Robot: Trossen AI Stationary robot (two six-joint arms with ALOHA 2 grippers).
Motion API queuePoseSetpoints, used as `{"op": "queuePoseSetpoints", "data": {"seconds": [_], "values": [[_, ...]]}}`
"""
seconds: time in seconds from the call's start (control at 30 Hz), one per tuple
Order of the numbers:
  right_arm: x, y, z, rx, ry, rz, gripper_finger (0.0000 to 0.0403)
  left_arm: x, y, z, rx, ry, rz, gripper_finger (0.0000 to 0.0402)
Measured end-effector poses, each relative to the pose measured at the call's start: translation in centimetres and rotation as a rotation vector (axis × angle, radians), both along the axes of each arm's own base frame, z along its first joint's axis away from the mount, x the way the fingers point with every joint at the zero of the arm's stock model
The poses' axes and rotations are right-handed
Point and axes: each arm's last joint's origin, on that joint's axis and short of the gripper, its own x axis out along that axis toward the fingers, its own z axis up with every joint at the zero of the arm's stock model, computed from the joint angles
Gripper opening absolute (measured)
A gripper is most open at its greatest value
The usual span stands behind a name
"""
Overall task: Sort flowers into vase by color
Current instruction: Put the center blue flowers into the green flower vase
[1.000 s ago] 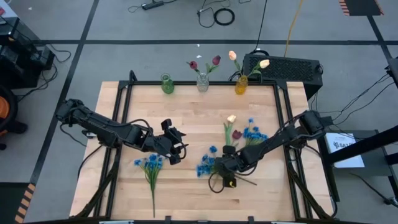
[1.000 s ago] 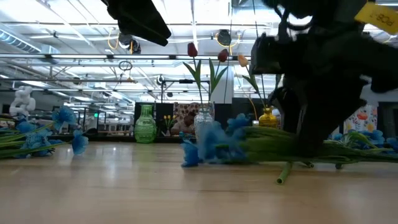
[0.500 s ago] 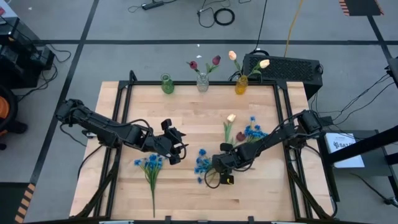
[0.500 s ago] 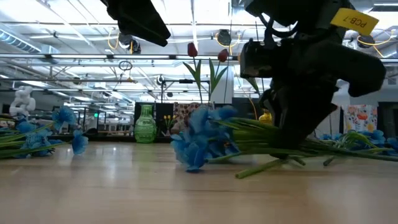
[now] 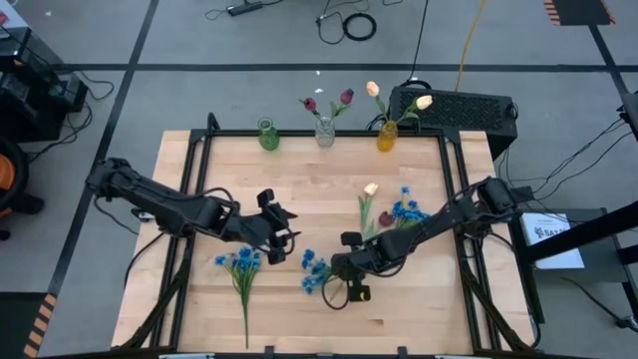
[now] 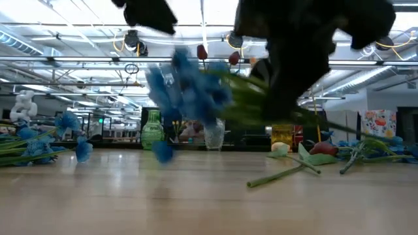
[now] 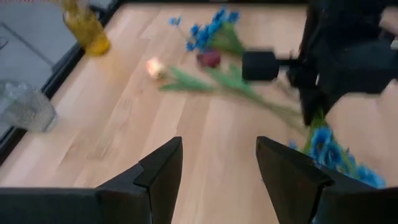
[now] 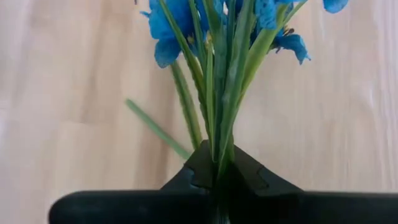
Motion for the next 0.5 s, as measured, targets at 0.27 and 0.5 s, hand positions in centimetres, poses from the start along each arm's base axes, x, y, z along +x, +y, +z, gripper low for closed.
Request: {"op": "queuePoseSetpoints", "data": {"seconds": [0.27,0.5], "values": [[0.2,1.9,4.2,-0.009,-0.1,0.118,0.0009,-3.0,-2.2,3.0,0.014,-0.109,-0.056,0.0212],[-2.3,2.1,11.5,-0.02,-0.384,0.2,0.0009,-4.2,-3.7,3.4,0.137,-0.148,-0.039,0.0212]]}}
